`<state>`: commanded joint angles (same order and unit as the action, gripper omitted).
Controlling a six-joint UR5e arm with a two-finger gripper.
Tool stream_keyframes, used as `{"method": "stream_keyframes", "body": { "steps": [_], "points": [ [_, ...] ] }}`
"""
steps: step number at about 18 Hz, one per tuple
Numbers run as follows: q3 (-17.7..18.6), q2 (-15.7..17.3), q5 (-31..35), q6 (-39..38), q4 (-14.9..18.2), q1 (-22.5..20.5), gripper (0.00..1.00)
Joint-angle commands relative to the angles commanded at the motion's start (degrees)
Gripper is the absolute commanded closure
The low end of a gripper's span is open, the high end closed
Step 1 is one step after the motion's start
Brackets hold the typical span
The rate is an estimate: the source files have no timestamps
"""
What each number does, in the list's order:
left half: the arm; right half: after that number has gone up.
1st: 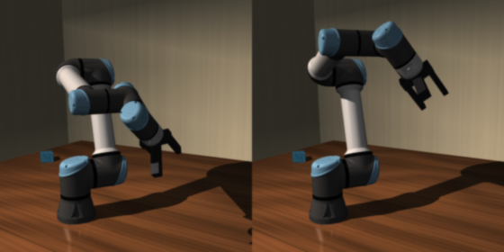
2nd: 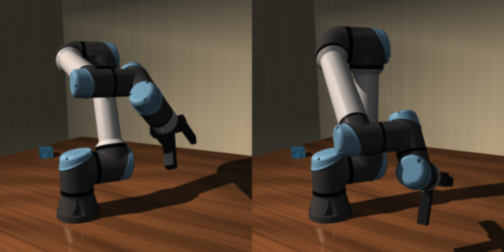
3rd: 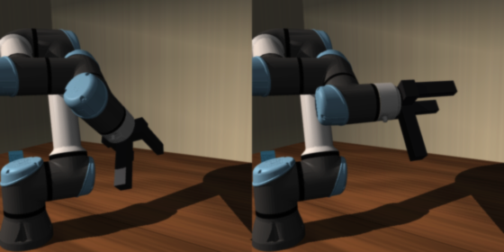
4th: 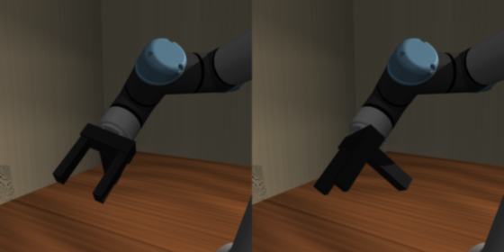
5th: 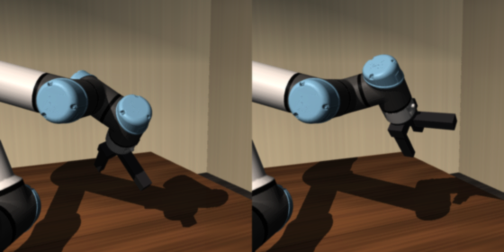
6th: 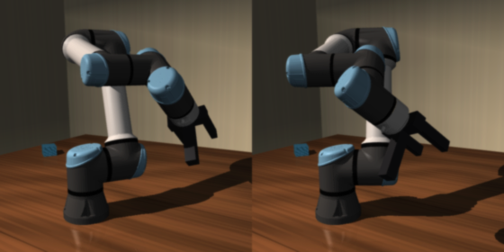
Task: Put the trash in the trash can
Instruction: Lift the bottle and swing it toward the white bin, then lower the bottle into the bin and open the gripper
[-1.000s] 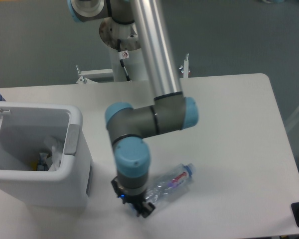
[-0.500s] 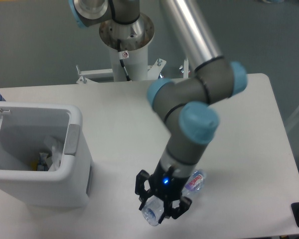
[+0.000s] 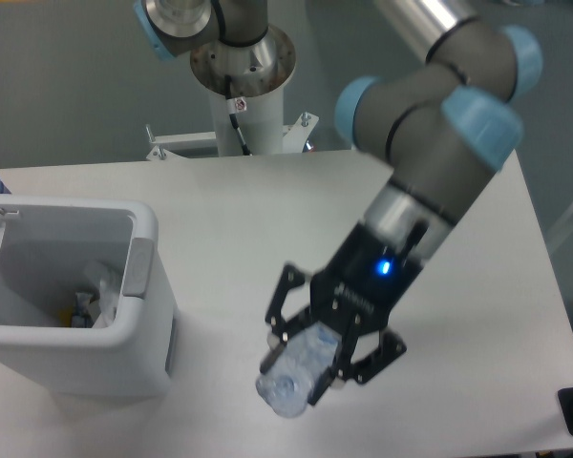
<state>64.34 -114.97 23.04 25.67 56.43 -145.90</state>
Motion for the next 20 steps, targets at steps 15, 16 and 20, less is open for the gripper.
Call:
{"method": "stream_keyframes", "body": {
  "steps": [15,16,20],
  "points": [
    [2.7,4.6,-10.2,-0.9,-0.1,15.0,0.61],
    [3.7,4.7,-10.1,-0.6,-0.6,15.3,0.61],
    [7.7,4.9,-10.1,-0.5,-3.4,16.1,0.57]
  ]
}}
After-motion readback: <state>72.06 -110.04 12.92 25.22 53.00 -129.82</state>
